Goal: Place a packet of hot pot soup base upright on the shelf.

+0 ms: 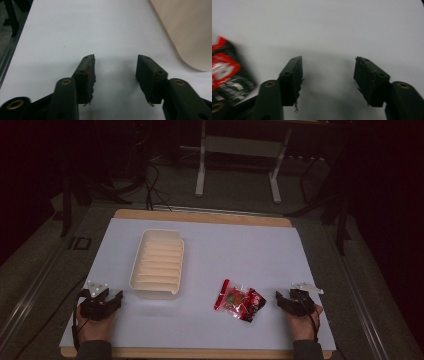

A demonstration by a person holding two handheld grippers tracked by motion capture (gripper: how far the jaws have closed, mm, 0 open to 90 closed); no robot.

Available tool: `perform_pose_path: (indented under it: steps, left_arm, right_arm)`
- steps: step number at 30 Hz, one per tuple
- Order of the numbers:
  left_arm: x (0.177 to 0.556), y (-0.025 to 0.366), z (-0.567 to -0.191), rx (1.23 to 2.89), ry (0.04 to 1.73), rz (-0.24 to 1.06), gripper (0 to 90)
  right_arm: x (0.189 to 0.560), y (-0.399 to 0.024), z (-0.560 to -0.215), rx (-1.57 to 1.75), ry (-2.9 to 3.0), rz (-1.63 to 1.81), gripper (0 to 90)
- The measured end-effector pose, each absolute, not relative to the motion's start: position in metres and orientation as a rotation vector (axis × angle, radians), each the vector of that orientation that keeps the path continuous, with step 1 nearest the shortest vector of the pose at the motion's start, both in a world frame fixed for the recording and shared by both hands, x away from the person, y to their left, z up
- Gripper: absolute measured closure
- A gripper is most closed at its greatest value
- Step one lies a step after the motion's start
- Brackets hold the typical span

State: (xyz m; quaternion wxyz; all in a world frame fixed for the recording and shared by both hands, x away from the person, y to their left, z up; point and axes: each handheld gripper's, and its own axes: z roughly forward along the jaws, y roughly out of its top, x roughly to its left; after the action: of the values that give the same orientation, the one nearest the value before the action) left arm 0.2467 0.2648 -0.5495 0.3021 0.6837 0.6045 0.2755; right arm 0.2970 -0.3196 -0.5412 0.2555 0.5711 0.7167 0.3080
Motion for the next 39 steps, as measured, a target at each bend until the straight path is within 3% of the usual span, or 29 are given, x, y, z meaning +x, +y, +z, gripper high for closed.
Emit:
perform_pose_path:
  steps: [7,18,39]
  left_arm:
    - [0.246,0.262,-0.55,1.822,1.6,0.761,51.5]
    - [0.245,0.262,-0.549,1.826,1.588,0.763,52.0]
    - [0.245,0.26,-0.549,1.841,1.572,0.765,52.1]
  right_arm:
    - [0.288,-0.316,-0.532,1.54,1.995,0.939,48.5]
    - [0.273,-0.297,-0.524,1.507,2.074,0.99,50.3]
    - [0.25,-0.265,-0.52,1.469,2.182,1.067,33.3]
